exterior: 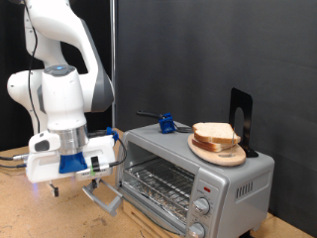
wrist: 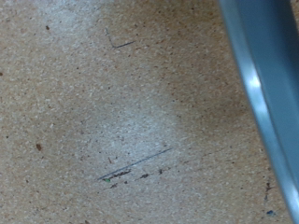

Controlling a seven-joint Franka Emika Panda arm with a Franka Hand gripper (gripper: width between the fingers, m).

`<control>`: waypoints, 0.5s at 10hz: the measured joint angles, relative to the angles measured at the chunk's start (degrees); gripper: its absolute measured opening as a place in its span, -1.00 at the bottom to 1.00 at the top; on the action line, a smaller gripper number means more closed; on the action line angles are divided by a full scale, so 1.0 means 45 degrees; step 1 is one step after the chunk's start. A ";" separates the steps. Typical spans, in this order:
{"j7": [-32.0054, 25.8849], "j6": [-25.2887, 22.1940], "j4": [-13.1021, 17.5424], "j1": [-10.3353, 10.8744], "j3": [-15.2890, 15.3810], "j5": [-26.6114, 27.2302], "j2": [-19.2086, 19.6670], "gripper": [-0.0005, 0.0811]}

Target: Make a piece of toast with the oven

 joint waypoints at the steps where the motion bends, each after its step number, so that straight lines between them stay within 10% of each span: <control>1: -0.0069 0.0200 -0.0006 -0.0060 -0.0013 0.0040 0.0160 0.99; 5: 0.0077 0.1050 0.0032 -0.0150 -0.0174 0.0000 0.1015 0.99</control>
